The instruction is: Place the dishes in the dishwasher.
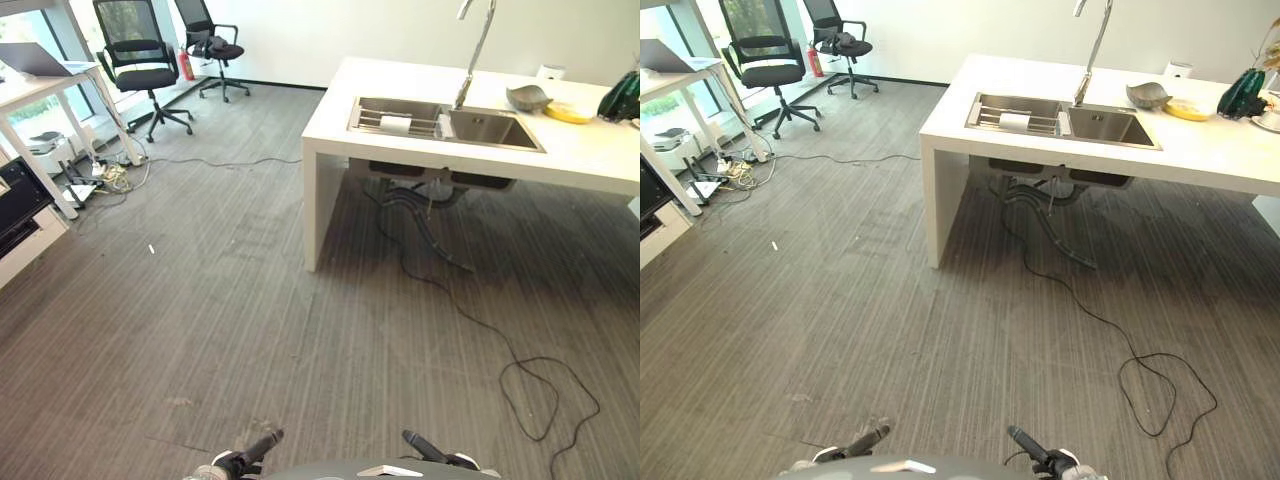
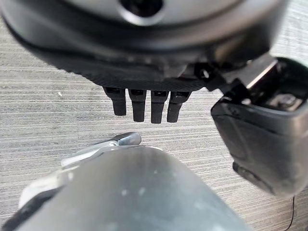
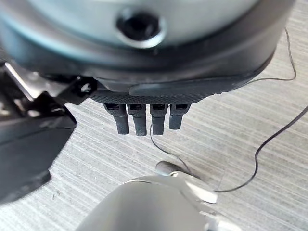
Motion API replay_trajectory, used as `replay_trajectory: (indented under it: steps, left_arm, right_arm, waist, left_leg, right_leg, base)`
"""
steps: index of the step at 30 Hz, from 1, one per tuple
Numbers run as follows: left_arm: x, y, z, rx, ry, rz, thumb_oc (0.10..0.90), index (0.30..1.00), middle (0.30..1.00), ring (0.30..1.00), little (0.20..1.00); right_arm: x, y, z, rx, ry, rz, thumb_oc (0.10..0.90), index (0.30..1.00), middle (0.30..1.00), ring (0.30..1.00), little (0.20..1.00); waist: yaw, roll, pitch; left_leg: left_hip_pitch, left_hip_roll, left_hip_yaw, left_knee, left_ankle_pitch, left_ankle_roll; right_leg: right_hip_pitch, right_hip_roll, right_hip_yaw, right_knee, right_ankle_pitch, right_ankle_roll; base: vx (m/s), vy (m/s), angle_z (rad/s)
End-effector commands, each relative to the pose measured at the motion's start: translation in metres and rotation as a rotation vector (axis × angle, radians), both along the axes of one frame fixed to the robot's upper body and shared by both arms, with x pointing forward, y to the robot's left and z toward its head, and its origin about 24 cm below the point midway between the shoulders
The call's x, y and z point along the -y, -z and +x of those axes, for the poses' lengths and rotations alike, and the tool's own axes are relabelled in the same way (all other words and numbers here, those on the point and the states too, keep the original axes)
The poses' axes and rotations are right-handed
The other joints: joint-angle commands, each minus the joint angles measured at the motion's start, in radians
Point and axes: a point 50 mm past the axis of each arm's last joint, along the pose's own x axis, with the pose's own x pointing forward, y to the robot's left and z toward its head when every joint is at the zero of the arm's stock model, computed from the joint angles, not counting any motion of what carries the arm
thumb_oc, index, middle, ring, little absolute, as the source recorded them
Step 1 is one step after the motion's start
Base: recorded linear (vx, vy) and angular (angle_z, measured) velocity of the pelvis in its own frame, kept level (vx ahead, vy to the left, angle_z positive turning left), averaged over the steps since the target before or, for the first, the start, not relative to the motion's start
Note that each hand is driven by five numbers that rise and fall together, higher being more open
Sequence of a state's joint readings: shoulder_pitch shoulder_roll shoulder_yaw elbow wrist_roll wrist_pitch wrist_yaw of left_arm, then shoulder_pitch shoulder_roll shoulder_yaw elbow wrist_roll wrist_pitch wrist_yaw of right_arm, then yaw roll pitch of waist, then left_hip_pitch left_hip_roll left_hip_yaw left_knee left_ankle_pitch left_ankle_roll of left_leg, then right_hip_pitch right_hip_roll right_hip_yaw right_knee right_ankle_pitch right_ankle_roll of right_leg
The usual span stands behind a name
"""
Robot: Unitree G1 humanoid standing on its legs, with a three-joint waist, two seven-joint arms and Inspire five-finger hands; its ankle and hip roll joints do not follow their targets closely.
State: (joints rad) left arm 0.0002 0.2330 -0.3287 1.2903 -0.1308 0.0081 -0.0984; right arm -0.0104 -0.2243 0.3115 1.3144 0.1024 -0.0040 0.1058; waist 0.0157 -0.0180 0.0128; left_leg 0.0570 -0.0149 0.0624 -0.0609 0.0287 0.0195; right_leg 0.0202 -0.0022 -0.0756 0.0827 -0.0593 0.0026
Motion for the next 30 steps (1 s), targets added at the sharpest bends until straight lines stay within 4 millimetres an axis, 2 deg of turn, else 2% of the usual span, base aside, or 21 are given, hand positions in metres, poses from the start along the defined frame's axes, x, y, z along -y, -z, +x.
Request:
replay_trajectory:
  steps: [1, 15, 30]
  left_arm:
    - [0.036, -0.004, 0.044, 0.116, 0.038, -0.098, 0.800, 0.900, 0.900, 0.900, 0.900]
    - [0.027, -0.004, 0.040, 0.109, 0.067, -0.014, 0.800, 0.900, 0.900, 0.900, 0.900]
    - [0.018, -0.003, 0.034, 0.089, 0.058, 0.024, 0.800, 0.900, 0.900, 0.900, 0.900]
  right_arm:
    - [0.010, -0.006, 0.025, 0.053, 0.015, -0.026, 0.800, 0.900, 0.900, 0.900, 0.900]
    - [0.009, -0.009, 0.037, 0.113, -0.006, -0.058, 0.800, 0.900, 0.900, 0.900, 0.900]
    - [0.013, -0.006, 0.023, 0.080, 0.064, -0.066, 0.800, 0.900, 0.900, 0.900, 0.900]
  waist:
    - [-0.011, 0.002, 0.076]
    - [-0.014, 0.004, 0.069]
    - [-0.028, 0.005, 0.052]
  left_leg:
    - [0.084, 0.022, 0.040, -0.026, -0.051, -0.067]
    - [0.091, 0.024, 0.043, -0.026, -0.051, -0.068]
    - [0.100, 0.029, 0.054, -0.026, -0.055, -0.069]
  right_leg:
    - [0.126, -0.028, -0.008, -0.163, 0.039, 0.103]
    - [0.132, -0.025, 0.001, -0.167, 0.037, 0.100]
    - [0.136, -0.017, 0.018, -0.170, 0.036, 0.099]
  base:
    - [-0.01, -0.010, 0.06]
    - [0.00, -0.007, -0.02]
    - [0.00, -0.015, -0.02]
